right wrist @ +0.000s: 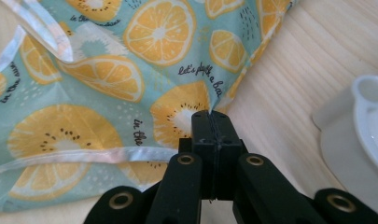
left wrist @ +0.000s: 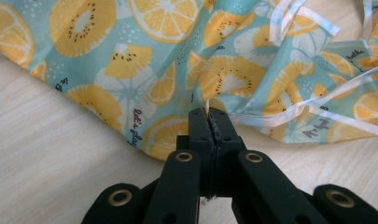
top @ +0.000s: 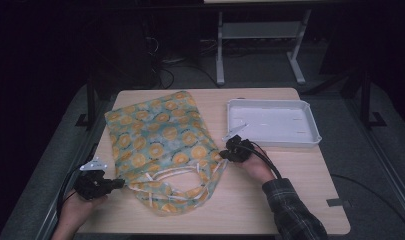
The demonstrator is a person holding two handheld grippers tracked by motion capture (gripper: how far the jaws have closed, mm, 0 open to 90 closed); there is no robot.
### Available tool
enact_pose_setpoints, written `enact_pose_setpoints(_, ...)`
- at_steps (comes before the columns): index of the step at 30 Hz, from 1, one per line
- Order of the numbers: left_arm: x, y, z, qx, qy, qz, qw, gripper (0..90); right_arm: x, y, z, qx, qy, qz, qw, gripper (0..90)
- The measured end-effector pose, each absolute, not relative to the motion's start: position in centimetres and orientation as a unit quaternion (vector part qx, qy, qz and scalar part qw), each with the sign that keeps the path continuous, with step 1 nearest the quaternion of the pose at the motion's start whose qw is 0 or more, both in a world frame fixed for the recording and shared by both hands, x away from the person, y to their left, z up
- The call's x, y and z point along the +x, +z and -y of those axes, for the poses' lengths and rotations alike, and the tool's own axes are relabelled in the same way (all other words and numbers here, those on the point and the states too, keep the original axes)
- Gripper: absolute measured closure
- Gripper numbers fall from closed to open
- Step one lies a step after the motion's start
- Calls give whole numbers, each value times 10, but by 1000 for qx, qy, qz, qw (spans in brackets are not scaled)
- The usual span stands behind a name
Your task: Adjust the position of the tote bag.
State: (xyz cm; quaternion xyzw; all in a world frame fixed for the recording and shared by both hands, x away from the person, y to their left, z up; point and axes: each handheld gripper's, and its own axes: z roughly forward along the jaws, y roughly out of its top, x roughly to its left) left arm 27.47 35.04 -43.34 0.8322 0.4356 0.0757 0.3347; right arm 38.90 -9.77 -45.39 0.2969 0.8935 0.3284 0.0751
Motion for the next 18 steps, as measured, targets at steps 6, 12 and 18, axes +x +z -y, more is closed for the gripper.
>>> enact_pose_setpoints(6,279,-431,-347,838,76,-425,334,891,378,-448,109,295,337,-891,76,897)
enact_pose_setpoints(12,286,-431,-343,838,76,-423,336,891,365,-444,119,292,335,-893,72,897)
enact_pose_setpoints(18,294,-431,-342,838,80,-424,335,891,349,-446,124,286,328,-899,57,897)
